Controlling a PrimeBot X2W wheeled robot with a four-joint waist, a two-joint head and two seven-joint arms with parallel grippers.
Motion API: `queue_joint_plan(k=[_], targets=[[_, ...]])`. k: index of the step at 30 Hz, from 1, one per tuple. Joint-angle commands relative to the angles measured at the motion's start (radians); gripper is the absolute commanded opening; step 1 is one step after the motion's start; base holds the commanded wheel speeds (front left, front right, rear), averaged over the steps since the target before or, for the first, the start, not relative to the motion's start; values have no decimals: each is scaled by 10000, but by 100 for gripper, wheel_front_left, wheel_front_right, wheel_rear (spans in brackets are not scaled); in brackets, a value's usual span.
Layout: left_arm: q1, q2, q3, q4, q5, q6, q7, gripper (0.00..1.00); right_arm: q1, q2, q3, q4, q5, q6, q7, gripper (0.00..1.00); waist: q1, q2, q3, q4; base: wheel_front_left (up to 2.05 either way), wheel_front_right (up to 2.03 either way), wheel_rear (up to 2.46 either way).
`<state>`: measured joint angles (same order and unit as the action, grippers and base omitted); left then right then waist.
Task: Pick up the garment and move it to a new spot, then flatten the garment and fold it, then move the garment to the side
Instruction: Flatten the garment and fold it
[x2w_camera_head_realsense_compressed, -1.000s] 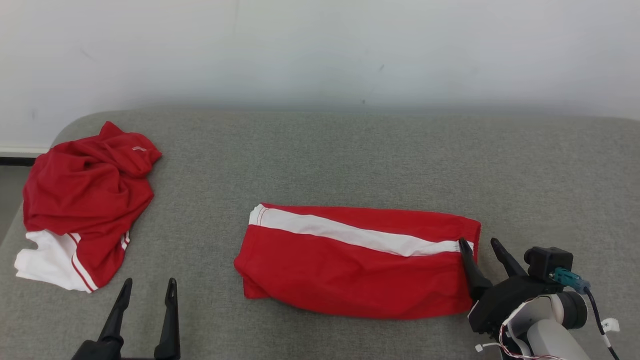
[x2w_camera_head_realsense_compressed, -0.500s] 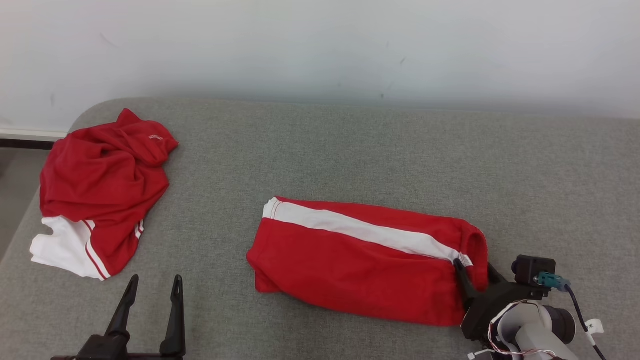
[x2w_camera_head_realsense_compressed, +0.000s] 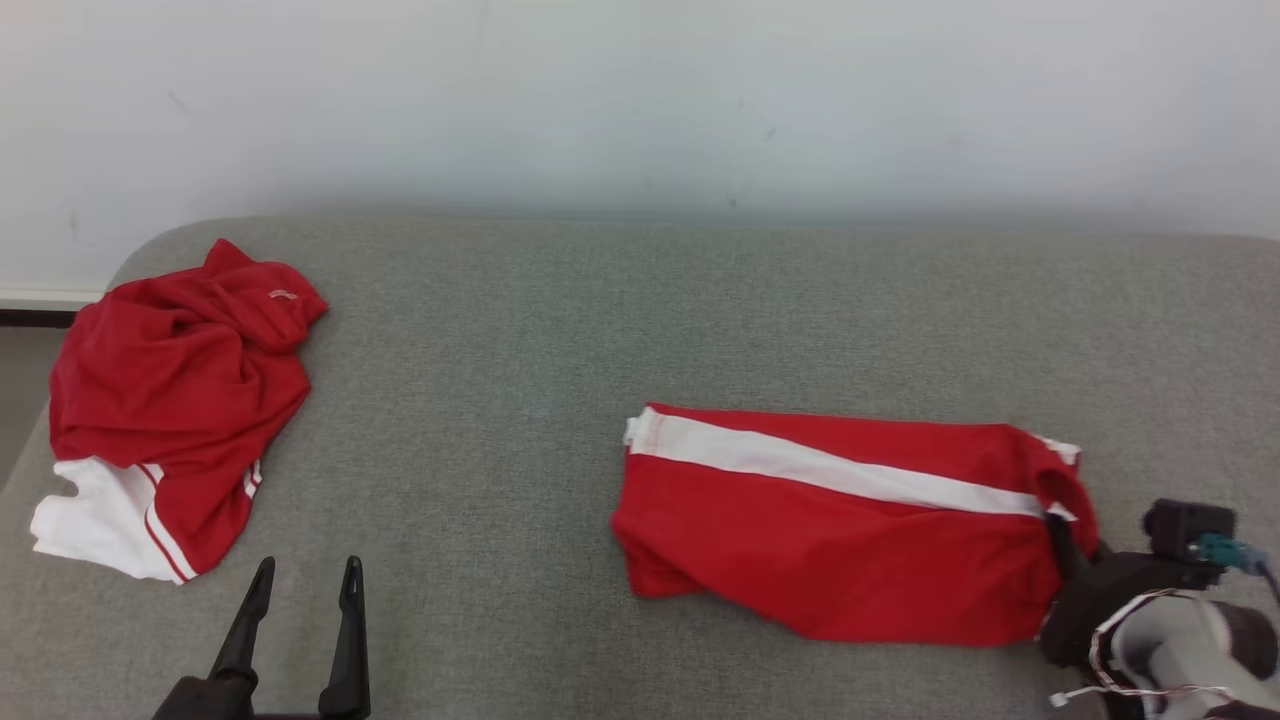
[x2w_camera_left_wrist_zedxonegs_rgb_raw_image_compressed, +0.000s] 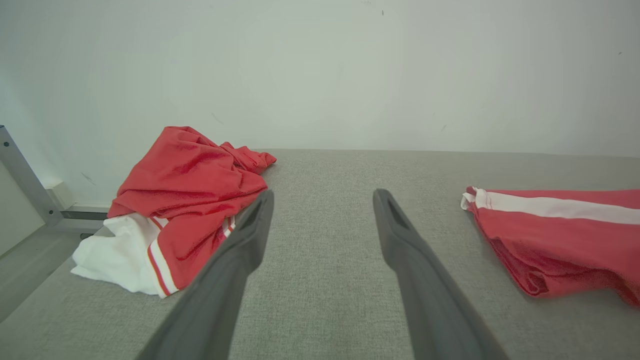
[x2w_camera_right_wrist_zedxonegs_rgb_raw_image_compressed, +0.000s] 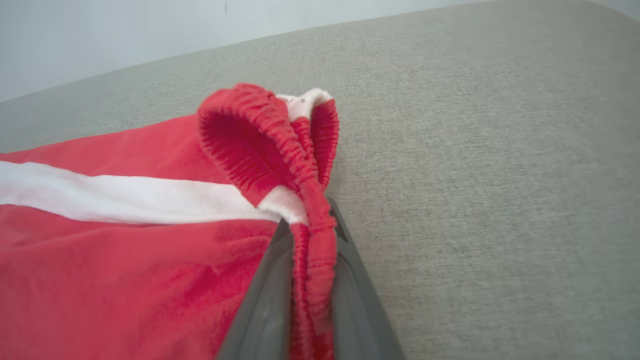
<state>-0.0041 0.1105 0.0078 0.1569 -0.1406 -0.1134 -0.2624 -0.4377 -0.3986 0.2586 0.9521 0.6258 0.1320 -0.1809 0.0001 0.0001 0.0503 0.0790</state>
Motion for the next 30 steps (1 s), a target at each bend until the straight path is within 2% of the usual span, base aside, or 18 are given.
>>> queue_joint_plan(k=[1, 6, 12, 22, 30], targets=[[80, -37, 37, -15, 93, 2, -33, 100, 95, -261, 52, -95, 138, -31, -32, 0, -1, -1, -19, -121, 0, 0, 0], [107, -127, 93, -51, 101, -33, -34, 100, 213, -1246, 317, -431, 498, -31, 191, 0, -1, -1, 22, -339, 0, 0, 0], [172, -161, 174, -29, 158, -73, -34, 100, 121, -1611, 643, -1501, 1343, -31, 665, 0, -1, -1, -5, -604, 0, 0, 0], [229, -247, 146, 57, 225, -81, -32, 100, 251, -1146, 343, -3816, 4348, -29, 3098, 0, -1, -1, -157, -863, 0, 0, 0], [128, -322, 72, 111, 250, -107, -32, 100, -55, -491, 170, -4604, 5511, -29, 4701, 0, -1, -1, -118, -805, 0, 0, 0]])
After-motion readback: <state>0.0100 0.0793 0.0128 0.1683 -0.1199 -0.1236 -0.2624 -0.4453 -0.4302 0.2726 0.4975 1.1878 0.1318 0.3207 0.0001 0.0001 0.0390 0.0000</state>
